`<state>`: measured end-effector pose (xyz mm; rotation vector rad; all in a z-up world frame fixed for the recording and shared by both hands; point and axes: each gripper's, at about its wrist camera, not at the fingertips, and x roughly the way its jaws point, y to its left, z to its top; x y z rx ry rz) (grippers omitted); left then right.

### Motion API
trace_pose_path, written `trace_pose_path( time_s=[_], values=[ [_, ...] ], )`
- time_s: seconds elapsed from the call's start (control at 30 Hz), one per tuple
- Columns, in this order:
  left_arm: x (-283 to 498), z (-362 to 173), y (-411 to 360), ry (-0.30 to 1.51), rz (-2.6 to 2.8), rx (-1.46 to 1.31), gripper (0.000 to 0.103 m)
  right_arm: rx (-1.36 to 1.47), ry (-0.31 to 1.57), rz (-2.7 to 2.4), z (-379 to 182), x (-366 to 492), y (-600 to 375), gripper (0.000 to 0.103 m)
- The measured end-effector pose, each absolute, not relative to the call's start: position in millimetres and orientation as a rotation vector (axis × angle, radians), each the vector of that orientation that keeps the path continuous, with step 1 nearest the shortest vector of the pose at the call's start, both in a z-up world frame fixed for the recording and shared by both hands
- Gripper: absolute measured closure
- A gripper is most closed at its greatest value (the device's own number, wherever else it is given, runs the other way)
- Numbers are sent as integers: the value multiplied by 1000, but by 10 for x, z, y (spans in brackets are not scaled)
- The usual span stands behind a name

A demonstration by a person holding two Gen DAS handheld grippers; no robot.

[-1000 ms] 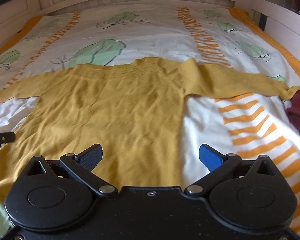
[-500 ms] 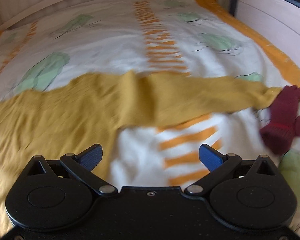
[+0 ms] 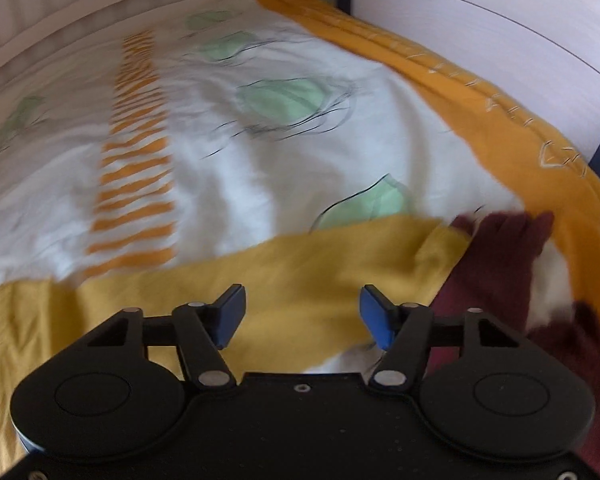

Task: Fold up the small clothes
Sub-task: 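Reach the right tool to the sweater sleeve cuff and close on it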

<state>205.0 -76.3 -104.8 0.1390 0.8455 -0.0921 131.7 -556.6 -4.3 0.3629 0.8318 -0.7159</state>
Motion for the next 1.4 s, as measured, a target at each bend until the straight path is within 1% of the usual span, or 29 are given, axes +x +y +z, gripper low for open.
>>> trace_pose_path(
  time_s=[0.07, 0.17, 0.43, 0.57, 0.9, 1.07, 1.2, 1.4],
  values=[
    [2014, -1086, -767, 808, -88, 123, 0, 360, 831, -736, -45, 1341, -5759, 39],
    [1916, -1116, -831, 747, -72, 165, 0, 376, 851, -766, -91, 1366, -5992, 39],
    [1948, -1118, -831, 748, -76, 142, 0, 576, 906, -756, -207, 1111, -6260, 39],
    [1931, -1135, -824, 747, -76, 141, 0, 567, 921, -797, -279, 1039, -6302, 39],
    [1927, -1135, -824, 744, -76, 139, 0, 565, 778, -927, -302, 998, -6434, 41],
    [1924, -1133, -824, 740, -75, 142, 0, 436, 727, -918, -187, 1094, -6410, 41],
    [1924, -1132, -824, 737, -74, 143, 0, 377, 790, -848, -210, 1247, -6498, 40],
    [1934, -1120, -831, 738, -73, 149, 0, 348, 918, -832, -460, 1388, -6591, 40]
  ],
)
